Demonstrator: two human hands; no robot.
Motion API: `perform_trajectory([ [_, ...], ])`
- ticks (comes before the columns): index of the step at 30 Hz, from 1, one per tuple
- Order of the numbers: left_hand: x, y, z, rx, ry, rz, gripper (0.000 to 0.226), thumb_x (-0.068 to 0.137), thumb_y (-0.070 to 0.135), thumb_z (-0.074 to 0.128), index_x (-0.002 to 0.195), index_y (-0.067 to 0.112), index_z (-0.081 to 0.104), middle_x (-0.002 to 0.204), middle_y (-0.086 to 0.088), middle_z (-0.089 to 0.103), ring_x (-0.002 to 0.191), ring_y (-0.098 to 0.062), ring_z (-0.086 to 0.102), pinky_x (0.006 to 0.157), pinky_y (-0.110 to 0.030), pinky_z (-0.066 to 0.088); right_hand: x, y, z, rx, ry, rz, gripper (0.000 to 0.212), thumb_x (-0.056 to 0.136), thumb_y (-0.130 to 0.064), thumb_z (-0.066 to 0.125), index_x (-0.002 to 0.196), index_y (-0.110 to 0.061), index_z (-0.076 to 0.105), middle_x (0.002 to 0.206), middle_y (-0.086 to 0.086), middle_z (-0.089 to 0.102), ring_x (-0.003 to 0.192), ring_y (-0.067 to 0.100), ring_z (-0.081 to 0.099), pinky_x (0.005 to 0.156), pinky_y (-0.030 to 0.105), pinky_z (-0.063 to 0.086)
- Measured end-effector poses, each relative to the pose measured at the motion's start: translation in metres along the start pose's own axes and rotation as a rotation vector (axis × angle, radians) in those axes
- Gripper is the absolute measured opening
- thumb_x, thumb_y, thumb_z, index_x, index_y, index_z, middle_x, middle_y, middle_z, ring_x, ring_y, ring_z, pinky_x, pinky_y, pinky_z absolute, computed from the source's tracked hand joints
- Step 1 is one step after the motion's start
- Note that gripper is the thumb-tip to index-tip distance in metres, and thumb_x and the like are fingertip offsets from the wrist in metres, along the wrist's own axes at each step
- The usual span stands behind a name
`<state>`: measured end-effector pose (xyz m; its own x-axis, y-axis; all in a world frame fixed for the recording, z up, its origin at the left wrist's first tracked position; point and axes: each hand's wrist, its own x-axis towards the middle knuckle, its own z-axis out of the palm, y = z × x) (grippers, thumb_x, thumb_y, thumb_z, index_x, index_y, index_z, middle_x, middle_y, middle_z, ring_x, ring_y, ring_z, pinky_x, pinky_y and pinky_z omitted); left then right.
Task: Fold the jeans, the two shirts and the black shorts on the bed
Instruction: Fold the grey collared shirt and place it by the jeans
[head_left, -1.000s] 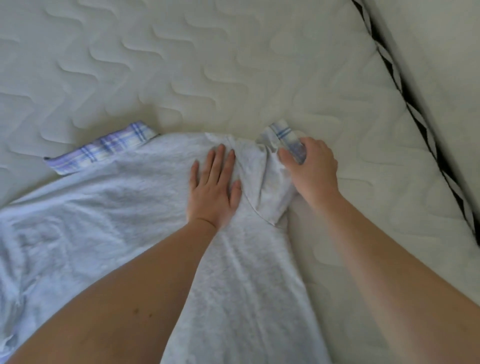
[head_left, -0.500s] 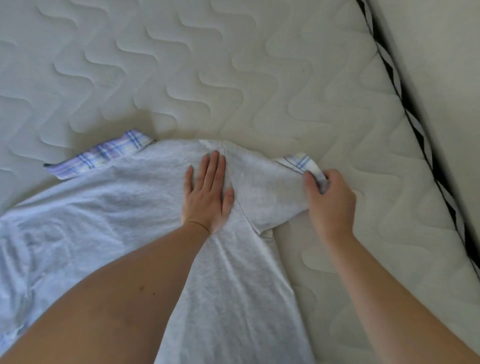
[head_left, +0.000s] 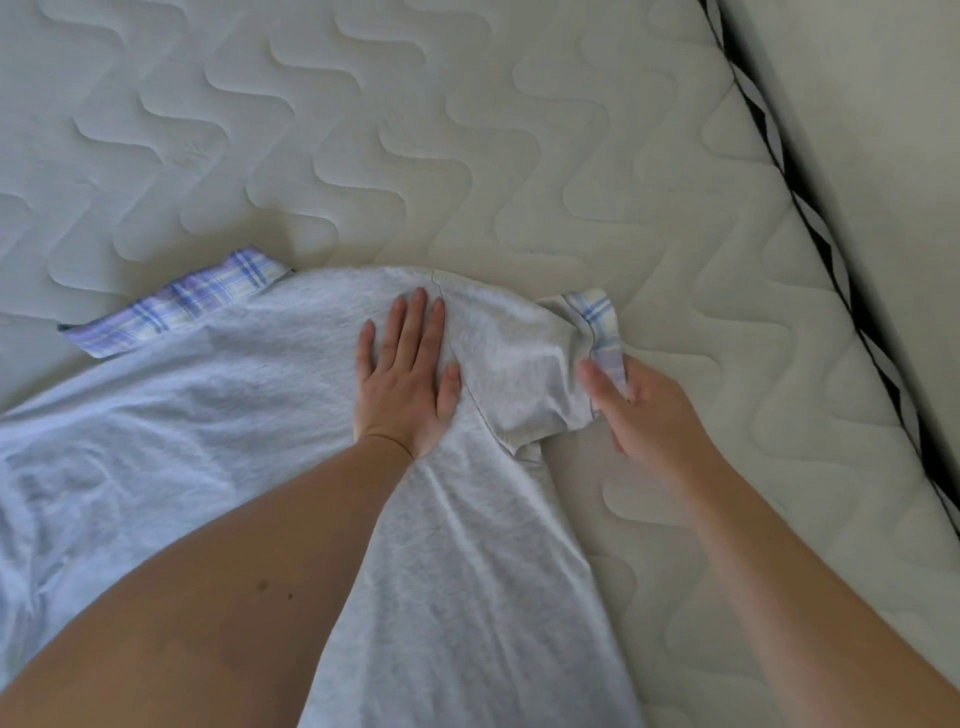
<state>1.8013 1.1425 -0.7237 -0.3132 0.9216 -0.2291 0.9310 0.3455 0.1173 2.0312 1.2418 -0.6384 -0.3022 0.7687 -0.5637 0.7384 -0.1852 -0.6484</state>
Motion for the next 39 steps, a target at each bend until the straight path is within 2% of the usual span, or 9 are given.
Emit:
perform_trajectory([
  [4,-0.002,0.001,-0.002,0.006,0.014,0.003,0.065,0.1,0.049,0.008,0.157,0.022,-0.008,0.165,0.001,-0.011,0.151,-0.016,-0.012,0.122,-0.05,-0.001,0.021,-0.015,-0.013,-0.13,0.258,-0.018,0.06,0.098,-0.061,0.03,0.072,-0.012,0.052,0.068,0.007,0.056,0.069,0.023,0.052,0.061,0.032,0.037],
  [6,-0.002,0.001,-0.002,0.005,0.015,0.008,0.065,0.1,0.049,0.008,0.157,0.023,-0.008,0.165,0.002,-0.011,0.151,-0.016,-0.012,0.122,-0.05,-0.001,0.04,-0.023,-0.015,-0.171,0.217,-0.012,0.067,0.099,-0.06,0.03,0.075,-0.001,0.052,0.069,0.015,0.05,0.066,0.026,0.046,0.057,0.028,0.032],
  [12,-0.002,-0.001,0.0,-0.004,0.025,0.012,0.064,0.1,0.049,0.009,0.157,0.025,-0.008,0.165,0.002,-0.01,0.151,-0.015,-0.012,0.122,-0.05,0.0,0.065,-0.033,0.001,0.135,0.152,-0.049,0.05,0.086,-0.041,0.065,0.064,-0.002,0.042,0.063,0.011,0.031,0.059,0.02,0.032,0.059,0.033,0.026],
  [15,-0.001,0.0,-0.001,-0.042,0.037,0.002,0.066,0.1,0.049,0.009,0.158,0.021,-0.008,0.165,0.003,-0.01,0.151,-0.013,-0.01,0.123,-0.049,0.001,0.062,-0.029,-0.01,0.521,0.184,0.085,0.049,0.075,-0.044,0.07,0.078,0.004,0.058,0.07,0.013,0.046,0.065,0.021,0.046,0.062,0.036,0.038],
  [19,-0.001,0.0,-0.002,-0.076,0.042,0.003,0.069,0.099,0.051,0.005,0.158,0.018,-0.004,0.165,0.003,-0.007,0.151,-0.011,-0.009,0.123,-0.048,0.0,0.055,-0.009,-0.031,0.884,0.246,0.216,0.037,0.094,-0.024,0.062,0.12,0.002,0.063,0.102,0.012,0.071,0.09,0.024,0.069,0.071,0.029,0.054],
  [24,-0.002,0.0,-0.001,-0.033,0.016,0.02,0.064,0.099,0.052,0.005,0.157,0.027,-0.006,0.165,0.002,-0.012,0.152,-0.015,-0.011,0.123,-0.049,-0.001,0.031,0.0,-0.032,0.55,0.031,0.133,0.029,0.1,-0.034,0.049,0.11,-0.015,0.069,0.102,0.003,0.074,0.097,0.02,0.07,0.086,0.034,0.055],
  [30,0.0,-0.001,-0.002,-0.023,-0.007,0.024,0.062,0.099,0.053,0.006,0.157,0.033,-0.007,0.165,0.001,-0.014,0.151,-0.017,-0.013,0.122,-0.05,-0.002,0.004,0.013,-0.035,-0.038,-0.327,-0.022,0.022,0.087,-0.02,0.073,0.103,-0.033,0.067,0.082,-0.03,0.066,0.081,-0.014,0.06,0.07,0.006,0.042],
  [33,0.0,-0.001,-0.002,-0.028,-0.006,0.014,0.065,0.099,0.054,0.006,0.157,0.029,-0.009,0.165,0.002,-0.014,0.151,-0.016,-0.014,0.122,-0.05,-0.002,0.002,0.019,-0.023,-0.243,-0.148,-0.124,0.028,0.087,-0.029,0.072,0.115,-0.032,0.068,0.107,-0.013,0.062,0.101,0.003,0.057,0.079,0.016,0.039],
  [39,0.0,0.0,-0.003,-0.03,-0.014,0.015,0.065,0.098,0.054,0.006,0.157,0.029,-0.01,0.164,0.002,-0.014,0.151,-0.016,-0.013,0.122,-0.05,-0.002,-0.022,0.007,-0.015,0.318,0.176,-0.038,0.01,0.094,-0.024,0.063,0.096,-0.019,0.071,0.085,-0.016,0.072,0.08,-0.005,0.064,0.07,0.01,0.043],
])
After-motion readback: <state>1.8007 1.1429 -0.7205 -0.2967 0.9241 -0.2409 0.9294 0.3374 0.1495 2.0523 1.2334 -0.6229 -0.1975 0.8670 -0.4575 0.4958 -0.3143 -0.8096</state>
